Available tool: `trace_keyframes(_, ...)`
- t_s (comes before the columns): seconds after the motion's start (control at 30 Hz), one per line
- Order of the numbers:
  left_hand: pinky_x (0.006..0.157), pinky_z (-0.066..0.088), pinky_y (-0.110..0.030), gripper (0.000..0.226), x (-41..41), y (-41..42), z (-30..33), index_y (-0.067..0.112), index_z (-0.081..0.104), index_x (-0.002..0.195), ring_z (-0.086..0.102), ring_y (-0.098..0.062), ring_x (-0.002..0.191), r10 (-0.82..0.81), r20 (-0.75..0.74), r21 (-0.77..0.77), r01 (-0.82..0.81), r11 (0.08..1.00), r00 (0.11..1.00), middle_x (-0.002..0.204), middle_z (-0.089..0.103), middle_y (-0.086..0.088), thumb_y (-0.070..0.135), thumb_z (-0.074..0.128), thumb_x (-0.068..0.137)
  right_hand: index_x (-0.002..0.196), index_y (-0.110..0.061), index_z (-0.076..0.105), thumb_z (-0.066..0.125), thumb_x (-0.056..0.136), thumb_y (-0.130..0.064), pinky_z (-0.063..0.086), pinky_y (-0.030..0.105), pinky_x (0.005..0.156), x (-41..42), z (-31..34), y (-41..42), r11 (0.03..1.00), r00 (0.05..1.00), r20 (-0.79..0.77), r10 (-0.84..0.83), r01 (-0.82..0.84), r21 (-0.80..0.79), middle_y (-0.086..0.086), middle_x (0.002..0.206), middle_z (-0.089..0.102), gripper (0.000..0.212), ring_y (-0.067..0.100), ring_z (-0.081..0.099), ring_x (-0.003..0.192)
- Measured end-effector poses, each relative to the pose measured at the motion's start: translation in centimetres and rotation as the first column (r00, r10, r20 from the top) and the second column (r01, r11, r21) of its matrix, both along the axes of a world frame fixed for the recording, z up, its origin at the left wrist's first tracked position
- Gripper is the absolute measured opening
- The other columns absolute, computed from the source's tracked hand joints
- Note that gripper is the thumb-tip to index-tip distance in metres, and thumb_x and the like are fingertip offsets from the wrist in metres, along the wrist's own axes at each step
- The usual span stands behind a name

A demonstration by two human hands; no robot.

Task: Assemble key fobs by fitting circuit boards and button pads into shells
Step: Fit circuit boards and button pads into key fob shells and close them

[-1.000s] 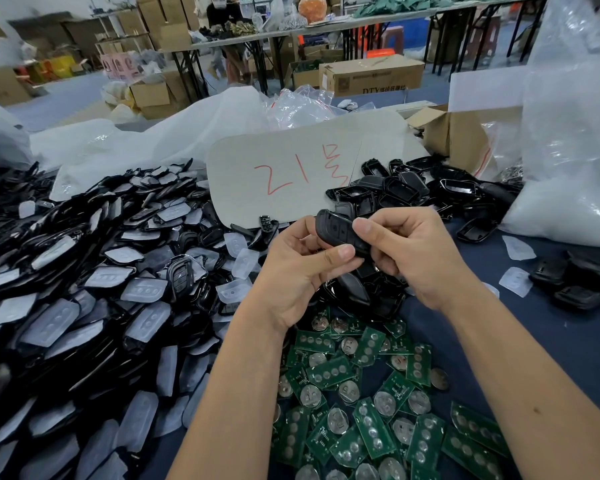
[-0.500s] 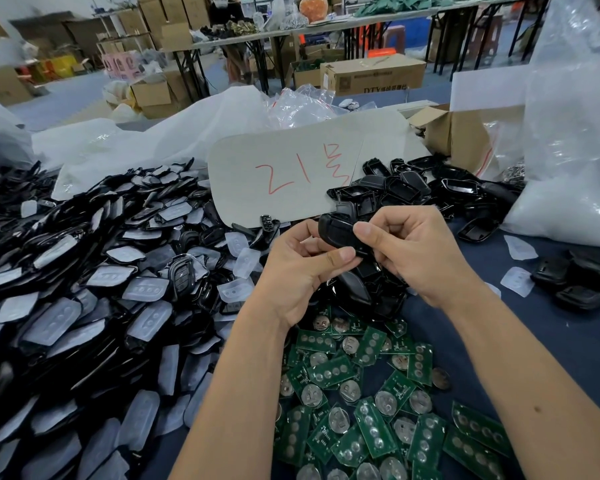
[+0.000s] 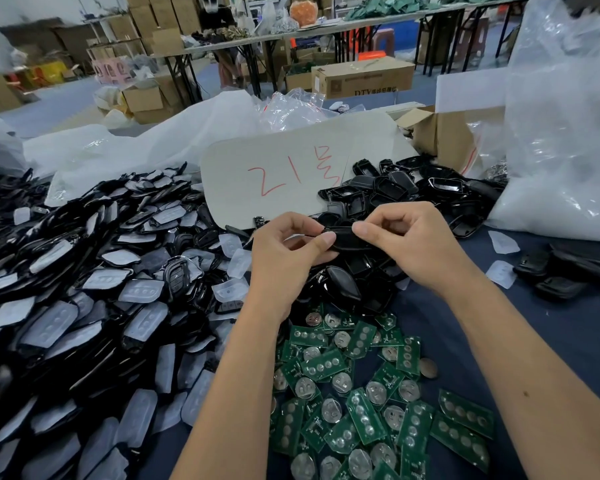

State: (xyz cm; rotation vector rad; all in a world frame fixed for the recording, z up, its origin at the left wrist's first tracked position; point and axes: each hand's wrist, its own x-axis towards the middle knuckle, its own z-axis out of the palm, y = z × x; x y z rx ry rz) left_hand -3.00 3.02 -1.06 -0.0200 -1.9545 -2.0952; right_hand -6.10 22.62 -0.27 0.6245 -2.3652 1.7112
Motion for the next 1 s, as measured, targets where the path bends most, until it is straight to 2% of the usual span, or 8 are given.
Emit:
trace_keyframes(0.13, 0.071, 0.065, -0.036, 0.017, 0.9, 4.2, 0.3, 0.006, 0.068, 0.077, 0.076, -0.028, 0.076, -0.014, 0.05, -0.034, 0.016, 0.999, 0.999, 0.076, 0.073, -0.012, 0.004, 0.083, 0.083, 0.081, -0.017, 0.074, 0.061, 0.103, -0.022, 0.05, 0.028, 0.051, 0.3, 0.5, 0.5, 0.996, 0.995, 0.077, -0.066, 0.07, -0.054, -0.003, 0.071, 0.069, 0.027, 0.011, 0.06, 0.062)
trace_keyframes(0.23, 0.07, 0.063, -0.048, 0.02, 1.3, 8.4, -0.1, 0.014, 0.069, 0.069, 0.075, -0.03, 0.071, -0.022, 0.103, -0.287, 0.051, 0.956, 0.994, 0.07, 0.074, -0.007, 0.017, 0.088, 0.076, 0.075, -0.018, 0.075, 0.061, 0.101, -0.02, 0.058, 0.042, 0.067, 0.7, 0.3, 2.6, 0.975, 0.978, 0.053, -0.2, 0.193, 0.108, 0.0, 0.071, 0.072, 0.03, 0.022, 0.067, 0.07)
trace_keyframes(0.37, 0.066, 0.06, -0.041, 0.028, 1.3, 14.0, 0.0, 0.019, 0.064, 0.061, 0.073, -0.026, 0.069, -0.149, 0.206, -0.394, 0.222, 0.892, 0.967, 0.067, 0.074, -0.005, 0.015, 0.09, 0.072, 0.072, -0.023, 0.073, 0.064, 0.097, -0.018, 0.044, 0.025, 0.062, 1.5, 0.9, 8.3, 0.887, 0.955, 0.033, -0.294, 0.26, 0.381, -0.006, 0.066, 0.069, 0.027, 0.007, 0.062, 0.065)
trace_keyframes(0.47, 0.061, 0.054, -0.03, 0.017, 1.5, 17.8, 0.3, 0.014, 0.069, 0.066, 0.067, -0.017, 0.064, -0.237, 0.199, -0.501, 0.306, 0.81, 0.951, 0.067, 0.073, -0.002, 0.013, 0.085, 0.073, 0.082, -0.024, 0.073, 0.068, 0.094, -0.017, 0.043, 0.023, 0.064, 1.9, 1.7, 12.4, 0.795, 0.942, 0.078, -0.326, 0.229, 0.562, -0.005, 0.077, 0.071, 0.015, 0.013, 0.062, 0.074)
trace_keyframes(0.6, 0.071, 0.057, -0.036, 0.017, 1.5, 20.5, 0.8, 0.019, 0.068, 0.068, 0.069, -0.021, 0.077, -0.289, 0.188, -0.624, 0.342, 0.703, 0.939, 0.077, 0.073, -0.001, 0.018, 0.082, 0.078, 0.09, -0.021, 0.075, 0.07, 0.094, -0.017, 0.04, 0.02, 0.066, 1.9, 2.2, 16.1, 0.706, 0.885, 0.001, -0.465, 0.37, 0.604, -0.002, 0.089, 0.073, 0.007, 0.016, 0.063, 0.084)
trace_keyframes(0.73, 0.072, 0.056, -0.032, 0.018, 1.3, 19.5, 0.6, 0.022, 0.068, 0.069, 0.067, -0.013, 0.076, -0.244, 0.149, -0.65, 0.281, 0.707, 0.958, 0.078, 0.072, 0.007, 0.023, 0.082, 0.079, 0.083, -0.022, 0.075, 0.069, 0.092, -0.013, 0.04, 0.02, 0.068, 1.6, 2.2, 15.4, 0.705, 0.837, -0.115, -0.535, 0.517, 0.485, -0.008, 0.079, 0.071, 0.015, 0.014, 0.064, 0.077)
trace_keyframes(0.83, 0.073, 0.056, -0.034, 0.009, 1.1, 17.1, 0.6, 0.021, 0.071, 0.074, 0.066, -0.013, 0.076, -0.171, 0.098, -0.706, 0.189, 0.683, 0.98, 0.076, 0.071, 0.008, 0.023, 0.078, 0.08, 0.082, -0.021, 0.077, 0.069, 0.09, -0.011, 0.044, 0.01, 0.068, 1.6, 2.1, 12.7, 0.774, 0.894, -0.102, -0.436, 0.43, 0.464, -0.015, 0.076, 0.07, 0.015, 0.004, 0.064, 0.075)
trace_keyframes(1.0, 0.066, 0.052, -0.03, 0.012, 0.6, 11.6, 1.0, 0.027, 0.067, 0.073, 0.063, -0.009, 0.072, 0.098, -0.011, -0.783, -0.07, 0.618, 0.995, 0.073, 0.066, 0.012, 0.023, 0.076, 0.079, 0.086, -0.029, 0.075, 0.075, 0.089, -0.022, 0.048, 0.023, 0.069, 1.5, 1.5, 8.0, 0.784, 0.968, 0.002, -0.25, 0.202, 0.588, -0.013, 0.081, 0.07, 0.008, 0.0, 0.062, 0.078)
